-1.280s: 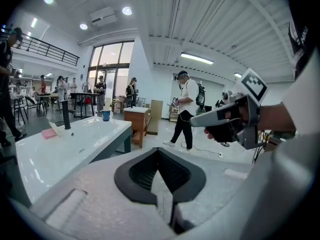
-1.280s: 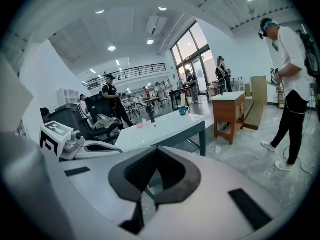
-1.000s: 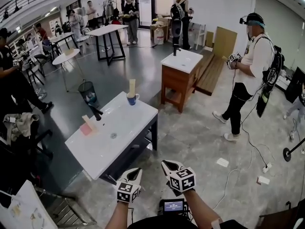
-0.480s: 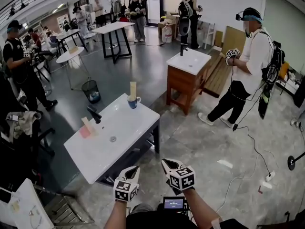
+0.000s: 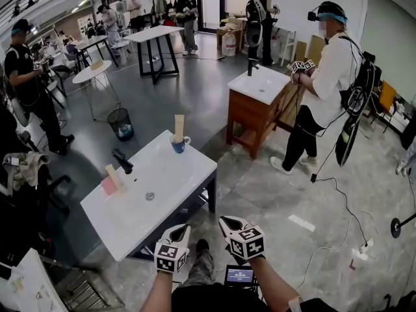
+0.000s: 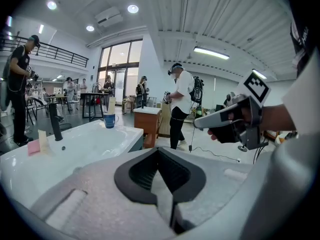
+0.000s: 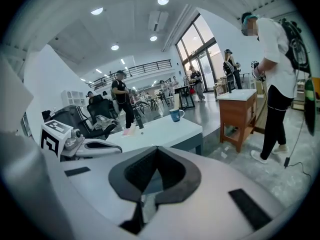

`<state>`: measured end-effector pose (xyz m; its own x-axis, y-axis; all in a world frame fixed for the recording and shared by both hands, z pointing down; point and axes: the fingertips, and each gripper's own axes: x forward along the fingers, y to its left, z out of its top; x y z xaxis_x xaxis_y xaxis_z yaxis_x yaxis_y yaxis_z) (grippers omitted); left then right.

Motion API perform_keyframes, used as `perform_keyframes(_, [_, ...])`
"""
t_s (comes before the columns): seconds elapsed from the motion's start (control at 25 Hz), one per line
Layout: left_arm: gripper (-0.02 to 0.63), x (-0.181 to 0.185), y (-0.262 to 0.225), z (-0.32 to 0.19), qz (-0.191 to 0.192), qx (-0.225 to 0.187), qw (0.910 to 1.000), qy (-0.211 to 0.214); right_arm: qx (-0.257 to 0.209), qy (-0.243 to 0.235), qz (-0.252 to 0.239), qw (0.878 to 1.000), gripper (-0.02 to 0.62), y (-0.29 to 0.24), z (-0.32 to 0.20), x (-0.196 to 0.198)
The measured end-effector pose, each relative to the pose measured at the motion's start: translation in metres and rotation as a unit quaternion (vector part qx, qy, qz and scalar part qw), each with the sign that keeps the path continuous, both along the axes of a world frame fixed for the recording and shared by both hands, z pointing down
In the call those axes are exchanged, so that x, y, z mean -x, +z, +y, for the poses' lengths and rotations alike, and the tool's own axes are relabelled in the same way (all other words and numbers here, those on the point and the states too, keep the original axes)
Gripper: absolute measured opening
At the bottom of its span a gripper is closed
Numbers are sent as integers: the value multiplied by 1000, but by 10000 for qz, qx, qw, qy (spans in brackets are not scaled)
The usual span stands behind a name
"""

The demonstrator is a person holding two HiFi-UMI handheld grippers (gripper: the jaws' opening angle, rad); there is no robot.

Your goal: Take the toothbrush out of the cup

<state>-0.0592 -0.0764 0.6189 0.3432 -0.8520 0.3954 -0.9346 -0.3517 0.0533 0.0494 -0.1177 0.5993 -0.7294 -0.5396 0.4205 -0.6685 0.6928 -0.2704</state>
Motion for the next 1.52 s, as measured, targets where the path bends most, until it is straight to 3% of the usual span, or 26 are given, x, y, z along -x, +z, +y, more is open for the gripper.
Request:
perform_keyframes(0.32, [9, 17, 7, -85, 77, 34, 9999, 119, 33, 156, 116, 9998, 8, 6, -80, 14])
perform_keyframes(0.92, [9, 77, -2, -249, 159, 77, 9994, 303, 168, 188, 220, 9994, 8, 4, -235, 82])
perform_keyframes(1.52, [9, 100, 18, -298, 297, 306, 9991, 39, 385, -83, 302, 9988, 8, 23, -287, 110])
